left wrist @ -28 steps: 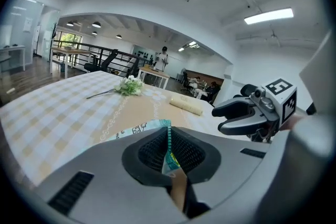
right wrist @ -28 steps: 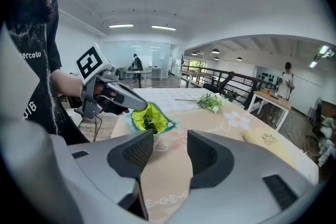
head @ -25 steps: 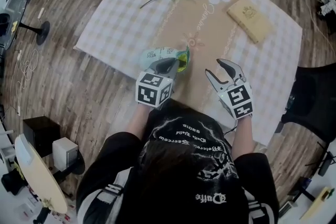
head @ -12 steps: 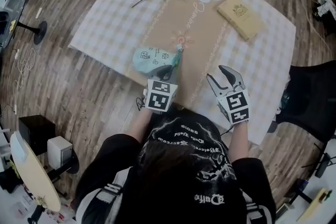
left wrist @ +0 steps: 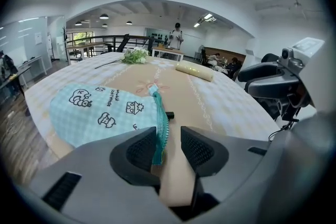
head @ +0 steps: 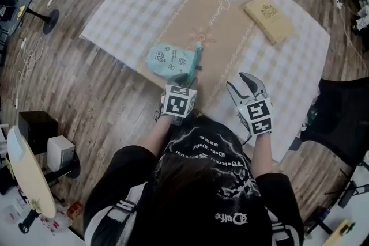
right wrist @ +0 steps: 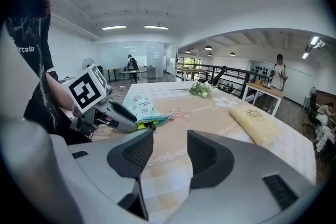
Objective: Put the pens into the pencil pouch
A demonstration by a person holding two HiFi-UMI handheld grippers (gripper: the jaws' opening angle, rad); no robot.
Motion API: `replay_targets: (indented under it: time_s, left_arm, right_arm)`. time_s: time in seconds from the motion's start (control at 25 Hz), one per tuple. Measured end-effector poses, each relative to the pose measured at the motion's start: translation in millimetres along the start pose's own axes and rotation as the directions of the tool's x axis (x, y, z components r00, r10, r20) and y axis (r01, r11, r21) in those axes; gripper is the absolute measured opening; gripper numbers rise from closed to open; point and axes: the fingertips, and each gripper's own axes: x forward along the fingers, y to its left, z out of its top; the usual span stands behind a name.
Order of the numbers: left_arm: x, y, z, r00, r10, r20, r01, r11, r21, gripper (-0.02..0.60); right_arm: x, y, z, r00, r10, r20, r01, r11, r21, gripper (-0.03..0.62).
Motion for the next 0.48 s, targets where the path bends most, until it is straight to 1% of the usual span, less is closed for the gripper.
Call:
replay_targets:
  time_s: [0.2,0.32,0.4,0.48]
  left_arm:
    - [0,-13,-2,0.999,-0.041,0.005,0.041,0.999,-0.032,0.236]
    - [-4,-15,-1,0.999,-0.033,0.015,0.033,0.999,-0.035,0.272]
    - [-11,-17,4,0.999,-0.014,0.048,0.016,1.000,-0.024,0.288]
    - [-18,-21,12,0.996,-0.018,0.092,0.019,1.000,-0.010,0.289]
  right_arm:
    - [-3,2,-3,1.000,0.010,0.008,-0.010,1.000,0.004,0.214]
    - [-7,3,-5,1.000,0.003,0.016,-0.003,1.000,0.012,0.219]
    - [-11,1,-6,1.000,-0.012,0.026,0.012,1.000,0.022,0.223]
    - [-15,-3,-5,0.999,-0.032,0.040,0.030,0.999,0.037,0.227]
